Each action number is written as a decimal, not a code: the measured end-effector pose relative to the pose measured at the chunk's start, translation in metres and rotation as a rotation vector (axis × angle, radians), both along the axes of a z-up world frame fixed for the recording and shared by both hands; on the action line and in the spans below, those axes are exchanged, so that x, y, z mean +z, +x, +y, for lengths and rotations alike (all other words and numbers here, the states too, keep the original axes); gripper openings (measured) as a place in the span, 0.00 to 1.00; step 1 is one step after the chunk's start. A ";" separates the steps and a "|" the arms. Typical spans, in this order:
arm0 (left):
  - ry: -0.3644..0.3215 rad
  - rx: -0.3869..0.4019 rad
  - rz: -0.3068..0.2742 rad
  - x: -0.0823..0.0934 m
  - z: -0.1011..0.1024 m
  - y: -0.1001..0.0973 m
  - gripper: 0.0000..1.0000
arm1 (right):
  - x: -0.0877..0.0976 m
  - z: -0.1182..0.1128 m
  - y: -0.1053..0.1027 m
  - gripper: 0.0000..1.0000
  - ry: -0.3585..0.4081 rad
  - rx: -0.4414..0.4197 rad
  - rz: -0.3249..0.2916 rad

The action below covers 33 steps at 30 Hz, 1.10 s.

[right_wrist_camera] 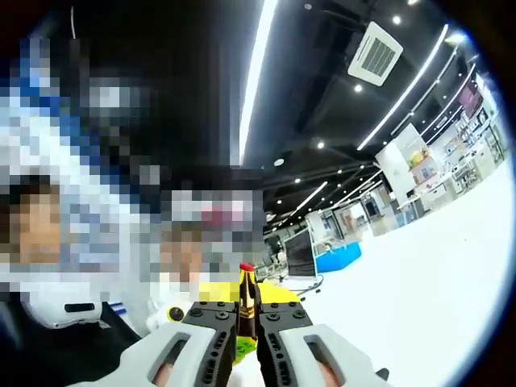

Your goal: Unscrew the lipstick cap, remove the lipstick, and put the cap back on the lipstick

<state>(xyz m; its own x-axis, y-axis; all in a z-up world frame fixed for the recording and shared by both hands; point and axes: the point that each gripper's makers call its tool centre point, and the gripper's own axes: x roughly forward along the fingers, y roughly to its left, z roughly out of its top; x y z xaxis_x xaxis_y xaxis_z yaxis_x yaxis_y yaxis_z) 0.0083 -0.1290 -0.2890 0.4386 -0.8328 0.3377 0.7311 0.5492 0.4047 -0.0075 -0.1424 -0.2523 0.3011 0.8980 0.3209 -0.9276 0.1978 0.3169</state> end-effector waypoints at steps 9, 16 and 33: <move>-0.115 -0.157 0.168 0.001 -0.004 -0.001 0.13 | 0.003 -0.003 -0.003 0.05 0.002 0.003 -0.016; -0.289 -0.441 0.486 0.000 -0.007 -0.003 0.13 | 0.005 -0.003 -0.002 0.05 0.007 0.009 -0.016; -0.528 -0.995 0.985 0.001 -0.012 -0.023 0.13 | 0.010 0.003 -0.015 0.05 0.013 0.062 -0.049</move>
